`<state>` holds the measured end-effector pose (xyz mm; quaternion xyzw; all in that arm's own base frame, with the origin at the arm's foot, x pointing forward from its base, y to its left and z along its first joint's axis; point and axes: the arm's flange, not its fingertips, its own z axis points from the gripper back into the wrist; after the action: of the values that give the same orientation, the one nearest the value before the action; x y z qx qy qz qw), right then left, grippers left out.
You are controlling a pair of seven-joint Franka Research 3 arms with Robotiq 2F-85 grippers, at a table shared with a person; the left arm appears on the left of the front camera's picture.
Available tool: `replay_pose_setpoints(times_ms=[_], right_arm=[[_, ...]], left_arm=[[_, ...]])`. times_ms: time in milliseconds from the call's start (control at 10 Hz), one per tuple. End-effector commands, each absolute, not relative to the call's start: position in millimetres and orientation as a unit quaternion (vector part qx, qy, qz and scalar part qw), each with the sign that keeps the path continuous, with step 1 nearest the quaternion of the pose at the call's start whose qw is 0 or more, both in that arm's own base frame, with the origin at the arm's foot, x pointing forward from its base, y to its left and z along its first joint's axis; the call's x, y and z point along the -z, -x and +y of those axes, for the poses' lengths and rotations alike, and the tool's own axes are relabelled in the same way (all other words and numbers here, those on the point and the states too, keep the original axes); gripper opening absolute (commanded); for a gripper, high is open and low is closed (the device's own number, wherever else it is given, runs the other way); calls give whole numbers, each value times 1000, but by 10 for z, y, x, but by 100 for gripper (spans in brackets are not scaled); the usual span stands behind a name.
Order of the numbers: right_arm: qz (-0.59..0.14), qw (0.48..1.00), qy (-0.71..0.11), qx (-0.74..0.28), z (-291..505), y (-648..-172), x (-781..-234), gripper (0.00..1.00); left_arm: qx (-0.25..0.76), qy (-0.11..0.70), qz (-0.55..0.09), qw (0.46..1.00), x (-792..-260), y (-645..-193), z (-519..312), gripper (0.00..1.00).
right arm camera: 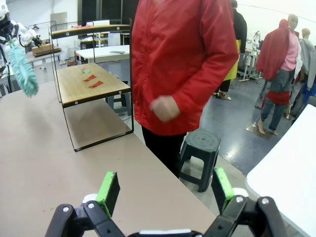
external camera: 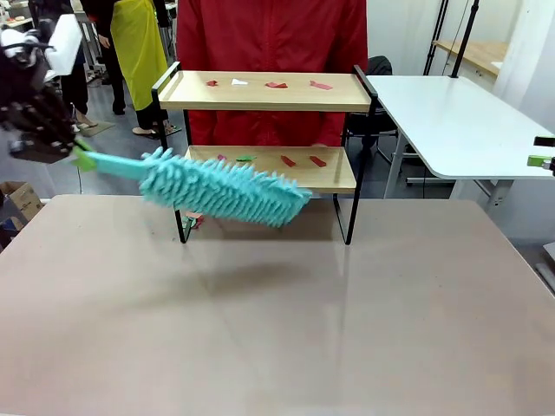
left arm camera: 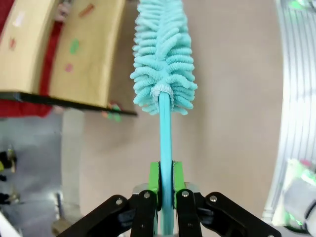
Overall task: Clean the shelf.
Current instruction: Clean the specific section of the Shelf indicated by the human with the Duster.
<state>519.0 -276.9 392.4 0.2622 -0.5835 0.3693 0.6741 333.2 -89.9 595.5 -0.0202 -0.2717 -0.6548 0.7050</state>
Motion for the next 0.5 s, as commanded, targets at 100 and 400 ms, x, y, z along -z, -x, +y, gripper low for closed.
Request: replay_pose_setpoints(times_ms=[100,400], right_arm=[[-579,679,-262,-367,-2752,-5202,-3983,100],[-579,679,-262,-367,-2752,-5202,-3983,100]], left_arm=[[651,51,-373,659,-5802,-3627,-1232,13],[598,53,-411,686,-5712,-3770,-1409,13]])
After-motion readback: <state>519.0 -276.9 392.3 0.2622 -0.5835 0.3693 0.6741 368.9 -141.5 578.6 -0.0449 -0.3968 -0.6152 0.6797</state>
